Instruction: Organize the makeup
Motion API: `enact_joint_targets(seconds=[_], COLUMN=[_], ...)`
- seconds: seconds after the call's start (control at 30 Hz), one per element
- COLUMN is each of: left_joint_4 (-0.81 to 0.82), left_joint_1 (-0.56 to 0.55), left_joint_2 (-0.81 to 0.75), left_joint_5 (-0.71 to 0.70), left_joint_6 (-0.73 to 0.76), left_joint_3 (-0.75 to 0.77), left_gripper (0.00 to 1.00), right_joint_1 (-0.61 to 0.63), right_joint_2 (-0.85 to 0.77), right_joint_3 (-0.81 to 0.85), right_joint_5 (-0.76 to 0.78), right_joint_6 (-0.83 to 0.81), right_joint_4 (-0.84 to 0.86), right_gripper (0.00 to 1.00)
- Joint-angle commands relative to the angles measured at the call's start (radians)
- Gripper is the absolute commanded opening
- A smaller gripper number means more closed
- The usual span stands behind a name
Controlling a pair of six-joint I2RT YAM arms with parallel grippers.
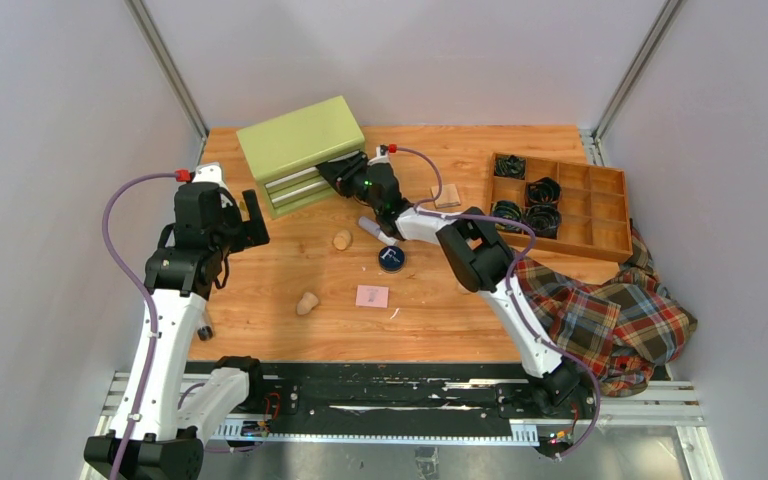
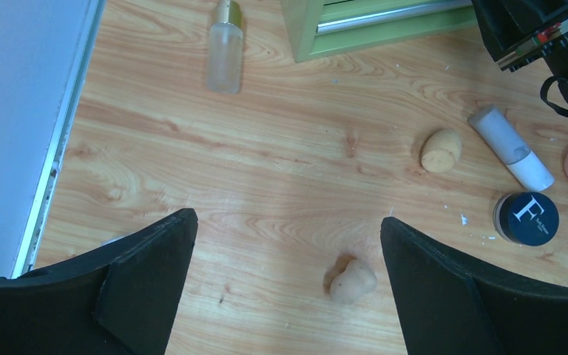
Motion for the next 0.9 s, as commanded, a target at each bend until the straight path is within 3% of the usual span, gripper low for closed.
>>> enact_joint_targets(seconds=[0.0, 0.1, 0.43, 0.87], left_joint_4=[0.001, -0.005, -0.007, -0.002], left_joint_1=[-0.002, -0.002, -0.002, -0.002], left_joint_2=[-0.002, -0.004, -0.006, 0.017], left_joint_5=[-0.009, -0.009, -0.011, -0.027], left_joint_6=[0.013, 0.016, 0.012, 0.011], left_joint_3=[-0.001, 0.0, -0.001, -0.008], left_gripper=[0.99, 0.99, 0.99, 0.98], right_joint_1=[0.005, 0.005, 0.004, 0.0], right_joint_2=[0.042, 0.04, -0.022, -0.166], right_joint_3=[0.064, 0.07, -0.031, -0.323], right_joint_5=[0.098, 0.091, 0.066, 0.027], right_joint_6=[0.02, 0.004, -0.017, -0.034], right_joint_4=[0.094, 0.097, 0.145, 0.249], right_gripper=[0.29, 0.28, 0.01, 0.01])
